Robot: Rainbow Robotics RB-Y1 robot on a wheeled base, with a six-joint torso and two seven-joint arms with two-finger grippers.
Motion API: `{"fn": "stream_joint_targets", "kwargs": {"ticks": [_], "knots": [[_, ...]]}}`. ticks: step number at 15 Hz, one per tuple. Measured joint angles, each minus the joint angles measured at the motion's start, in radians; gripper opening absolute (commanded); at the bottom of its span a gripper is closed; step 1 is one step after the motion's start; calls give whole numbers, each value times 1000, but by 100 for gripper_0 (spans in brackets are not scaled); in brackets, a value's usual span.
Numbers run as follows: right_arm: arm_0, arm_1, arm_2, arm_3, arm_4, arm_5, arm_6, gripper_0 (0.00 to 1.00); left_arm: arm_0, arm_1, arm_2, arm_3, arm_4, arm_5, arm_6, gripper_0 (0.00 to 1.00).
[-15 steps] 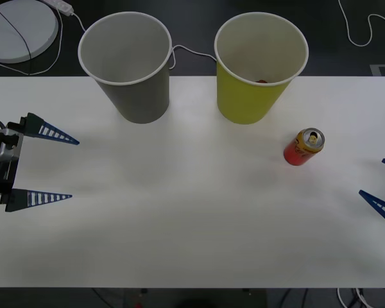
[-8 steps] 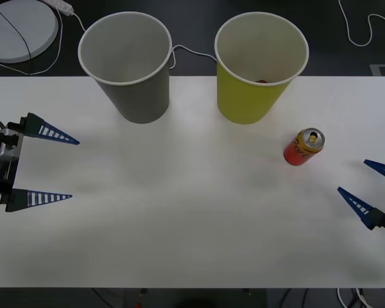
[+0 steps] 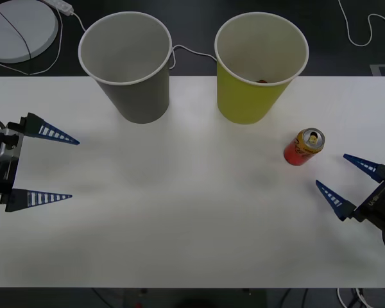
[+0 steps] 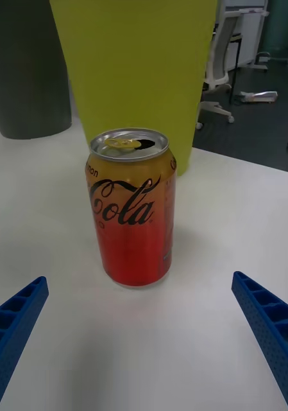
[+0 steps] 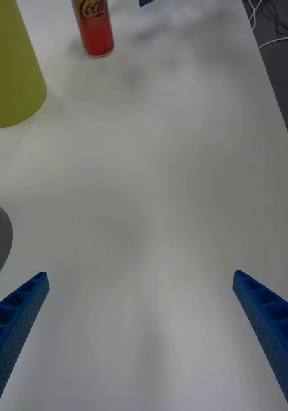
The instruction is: Put the can into the green bin and the plastic bottle into the gray bin
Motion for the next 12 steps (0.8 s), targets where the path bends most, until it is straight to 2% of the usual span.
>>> {"fn": "stream_joint_targets", "kwargs": {"ticks": [12], "knots": [[-102,106,68,-1,1,178,75,100,0,0,0,0,0,0,0,100]]}}
